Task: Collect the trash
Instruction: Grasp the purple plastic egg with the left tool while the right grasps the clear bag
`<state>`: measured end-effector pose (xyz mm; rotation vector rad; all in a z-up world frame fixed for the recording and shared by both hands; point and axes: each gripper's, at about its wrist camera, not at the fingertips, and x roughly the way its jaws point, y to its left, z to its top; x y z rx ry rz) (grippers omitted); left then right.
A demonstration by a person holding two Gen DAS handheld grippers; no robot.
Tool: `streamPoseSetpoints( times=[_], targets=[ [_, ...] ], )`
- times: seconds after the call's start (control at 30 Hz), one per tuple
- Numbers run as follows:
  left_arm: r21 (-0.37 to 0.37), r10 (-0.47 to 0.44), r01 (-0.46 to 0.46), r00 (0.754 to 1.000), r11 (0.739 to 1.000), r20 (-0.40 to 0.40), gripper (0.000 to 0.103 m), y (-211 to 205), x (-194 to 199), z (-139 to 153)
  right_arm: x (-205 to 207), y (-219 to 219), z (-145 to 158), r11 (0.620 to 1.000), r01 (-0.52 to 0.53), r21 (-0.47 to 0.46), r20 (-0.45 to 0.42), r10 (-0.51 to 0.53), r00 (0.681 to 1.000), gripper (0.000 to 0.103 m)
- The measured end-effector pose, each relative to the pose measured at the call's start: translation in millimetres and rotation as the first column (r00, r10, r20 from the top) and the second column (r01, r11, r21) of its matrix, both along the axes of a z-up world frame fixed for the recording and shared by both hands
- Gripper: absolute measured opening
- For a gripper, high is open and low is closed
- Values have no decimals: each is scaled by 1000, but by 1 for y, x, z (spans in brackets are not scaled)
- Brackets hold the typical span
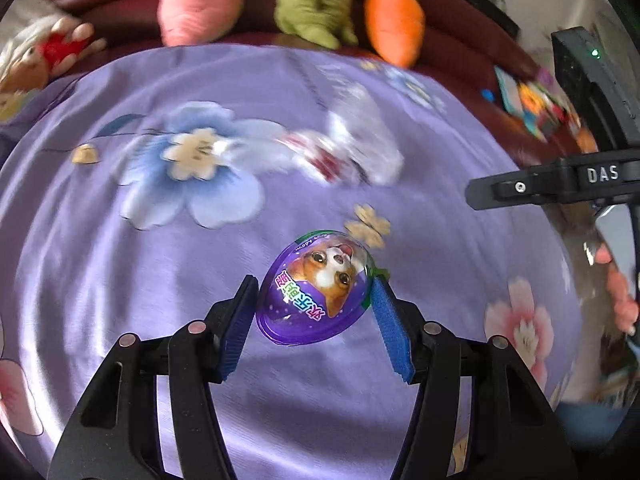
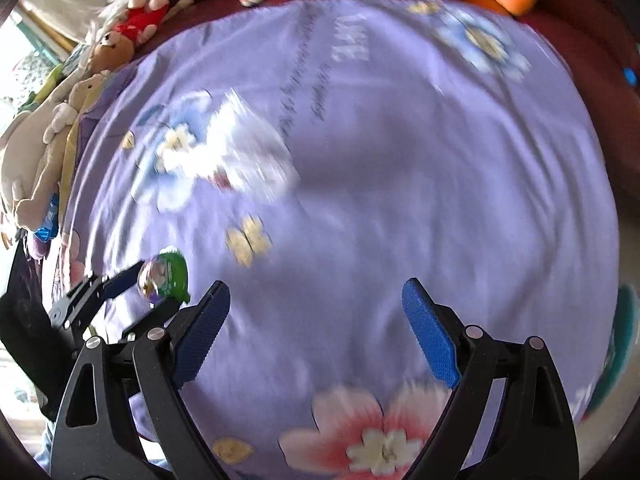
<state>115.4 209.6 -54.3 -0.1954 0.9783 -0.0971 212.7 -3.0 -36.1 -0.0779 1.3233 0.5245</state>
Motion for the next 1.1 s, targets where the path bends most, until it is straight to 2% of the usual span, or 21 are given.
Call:
streamPoseSetpoints(
  times=[0.13, 0.3, 0.53, 0.6, 0.63, 0.7, 0.77, 1.1],
  targets=[
    [-18, 65, -65, 998, 998, -5, 59, 17, 6, 1, 28, 34, 4, 999, -48, 25, 32, 47, 998, 84],
    [-41, 120, -121, 993, 992, -17, 59, 33, 12, -1, 51, 64, -9, 995, -95, 42, 19, 94, 995, 84],
    [-59, 167, -169, 985, 984, -40, 59, 43, 18, -7, 57, 91, -28, 987, -156, 47, 15, 155, 988, 84],
    [-62, 170, -173, 984, 983, -48, 59, 42, 20, -10, 55, 94, -32, 984, -172, 49, 24, 170, 985, 70],
    [-64, 169, -172, 984, 983, -52, 59, 40, 21, -12, 54, 95, -34, 982, -182, 54, 22, 181, 983, 50],
    [-65, 164, -168, 985, 984, -54, 59, 36, 22, -13, 51, 94, -35, 980, -182, 82, 9, 182, 983, 42],
    [-65, 157, -160, 986, 985, -52, 59, 31, 23, -13, 48, 90, -32, 979, -184, 84, 22, 182, 983, 30],
    [-55, 94, -95, 995, 994, -21, 59, -10, 25, 2, 40, 21, -6, 990, -63, 126, 58, 56, 997, 27]
  ],
)
